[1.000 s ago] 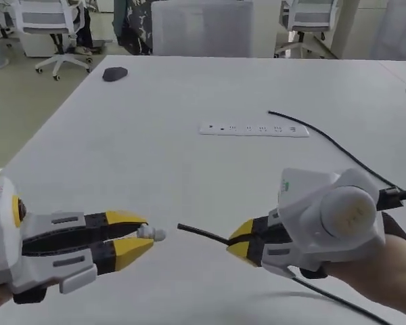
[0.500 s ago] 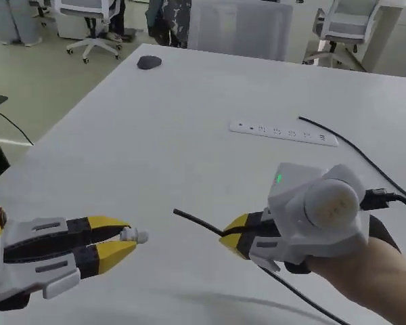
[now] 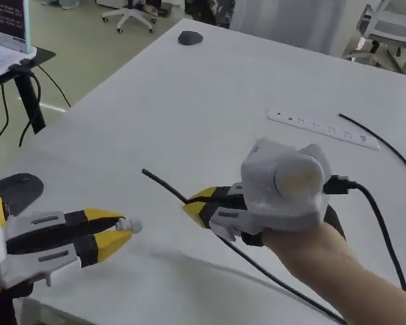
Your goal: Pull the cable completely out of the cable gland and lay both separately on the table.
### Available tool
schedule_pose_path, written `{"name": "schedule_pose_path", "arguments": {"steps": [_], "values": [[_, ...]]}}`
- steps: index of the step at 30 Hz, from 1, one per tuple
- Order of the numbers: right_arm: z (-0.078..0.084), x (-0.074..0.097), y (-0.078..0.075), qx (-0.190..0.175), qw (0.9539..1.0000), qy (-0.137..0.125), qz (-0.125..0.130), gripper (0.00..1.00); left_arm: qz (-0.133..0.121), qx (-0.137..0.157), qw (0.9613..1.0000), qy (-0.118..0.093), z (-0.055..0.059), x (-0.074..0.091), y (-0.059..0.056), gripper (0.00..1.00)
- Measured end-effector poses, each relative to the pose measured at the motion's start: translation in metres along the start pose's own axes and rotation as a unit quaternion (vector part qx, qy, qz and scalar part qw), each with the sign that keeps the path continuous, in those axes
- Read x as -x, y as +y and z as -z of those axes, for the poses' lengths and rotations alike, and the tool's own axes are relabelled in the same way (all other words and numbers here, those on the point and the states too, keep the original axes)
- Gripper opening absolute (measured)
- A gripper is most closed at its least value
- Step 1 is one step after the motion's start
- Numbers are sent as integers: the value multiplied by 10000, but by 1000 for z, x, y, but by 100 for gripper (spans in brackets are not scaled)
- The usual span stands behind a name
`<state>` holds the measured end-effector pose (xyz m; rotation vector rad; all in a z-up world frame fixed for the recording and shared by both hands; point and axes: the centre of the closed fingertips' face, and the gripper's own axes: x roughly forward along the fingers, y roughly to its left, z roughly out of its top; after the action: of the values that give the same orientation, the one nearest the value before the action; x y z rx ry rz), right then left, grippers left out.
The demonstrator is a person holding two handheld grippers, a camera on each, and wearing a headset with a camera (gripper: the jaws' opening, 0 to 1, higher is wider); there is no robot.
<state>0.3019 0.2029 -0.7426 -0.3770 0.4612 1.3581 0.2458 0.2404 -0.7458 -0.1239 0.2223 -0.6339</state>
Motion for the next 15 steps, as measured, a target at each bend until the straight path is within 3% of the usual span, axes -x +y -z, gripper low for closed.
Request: {"name": "schedule_pose_path", "arguments": {"steps": [2,4,6,7,10,15], "values": [[0,-13,-1,-182,9998,-80,-24,0,-131,62,9999,-20,7,3,7,15],[1,-23,-1,-392,9991,-156,-46,0,-241,-29,9996,155,20,3,12,15],[2,-34,-2,-685,9974,-204,-73,0,-257,76,9996,130,28,3,14,15],[3,-38,-3,-719,9972,-218,-61,0,-282,100,9995,127,30,4,16,15],[8,-53,-10,-1264,9916,-260,41,0,-284,187,9994,79,36,4,18,15],[19,-68,-19,-1548,9876,-203,130,0,-363,102,9992,143,44,1,24,15]]}}
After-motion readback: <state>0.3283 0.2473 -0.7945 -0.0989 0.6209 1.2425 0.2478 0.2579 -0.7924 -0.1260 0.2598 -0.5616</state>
